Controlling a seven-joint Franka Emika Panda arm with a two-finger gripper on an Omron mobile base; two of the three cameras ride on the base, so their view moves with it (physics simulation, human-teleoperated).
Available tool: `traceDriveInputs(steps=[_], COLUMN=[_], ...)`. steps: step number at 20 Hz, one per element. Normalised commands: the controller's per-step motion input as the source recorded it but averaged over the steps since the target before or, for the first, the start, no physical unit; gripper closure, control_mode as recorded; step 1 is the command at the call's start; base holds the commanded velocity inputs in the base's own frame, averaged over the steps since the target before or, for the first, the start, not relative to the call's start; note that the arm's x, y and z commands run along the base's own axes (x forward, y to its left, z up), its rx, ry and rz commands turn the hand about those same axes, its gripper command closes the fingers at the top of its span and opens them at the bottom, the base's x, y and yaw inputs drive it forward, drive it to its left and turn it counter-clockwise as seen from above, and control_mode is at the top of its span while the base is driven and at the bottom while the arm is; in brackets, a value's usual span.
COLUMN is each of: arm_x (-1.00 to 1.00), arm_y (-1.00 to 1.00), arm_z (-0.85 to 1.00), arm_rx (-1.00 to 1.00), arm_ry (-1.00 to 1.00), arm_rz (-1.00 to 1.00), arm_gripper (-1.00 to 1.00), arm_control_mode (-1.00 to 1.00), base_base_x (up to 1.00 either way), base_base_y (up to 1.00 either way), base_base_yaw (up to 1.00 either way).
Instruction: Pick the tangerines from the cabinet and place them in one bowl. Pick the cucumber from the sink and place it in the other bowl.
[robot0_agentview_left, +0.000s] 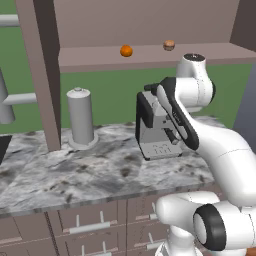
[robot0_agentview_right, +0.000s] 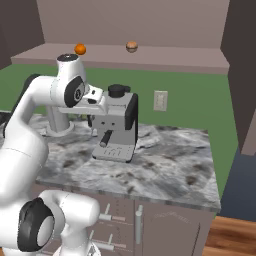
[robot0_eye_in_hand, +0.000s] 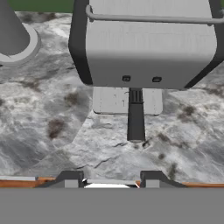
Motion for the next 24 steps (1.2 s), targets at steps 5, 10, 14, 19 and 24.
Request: traceDriveInputs(steps=[5, 10, 14, 19, 24], arm_x=[0.0, -0.36, -0.64, -0.41, -0.03], arm_y=[0.0, 0.06, 0.03, -0.1, 0.0], arm_z=[-0.11, 0.0, 0.0, 0.01, 0.12], arm_rx=[0.0, 0.01, 0.0, 0.0, 0.0], arm_ry=[0.03, -0.05, -0.24, -0.32, -0.29], arm_rz=[-0.01, 0.0, 0.0, 0.0, 0.0], arm_gripper=[-1.0, -1.0, -1.0, -1.0, -1.0], arm_control_mode=[-1.0, -1.0, -1.0, -1.0, -1.0], base_base_x=[0.0, 0.0, 0.0, 0.0, 0.0], base_base_y=[0.0, 0.0, 0.0, 0.0, 0.0], base_base_yaw=[0.0, 0.0, 0.0, 0.0, 0.0])
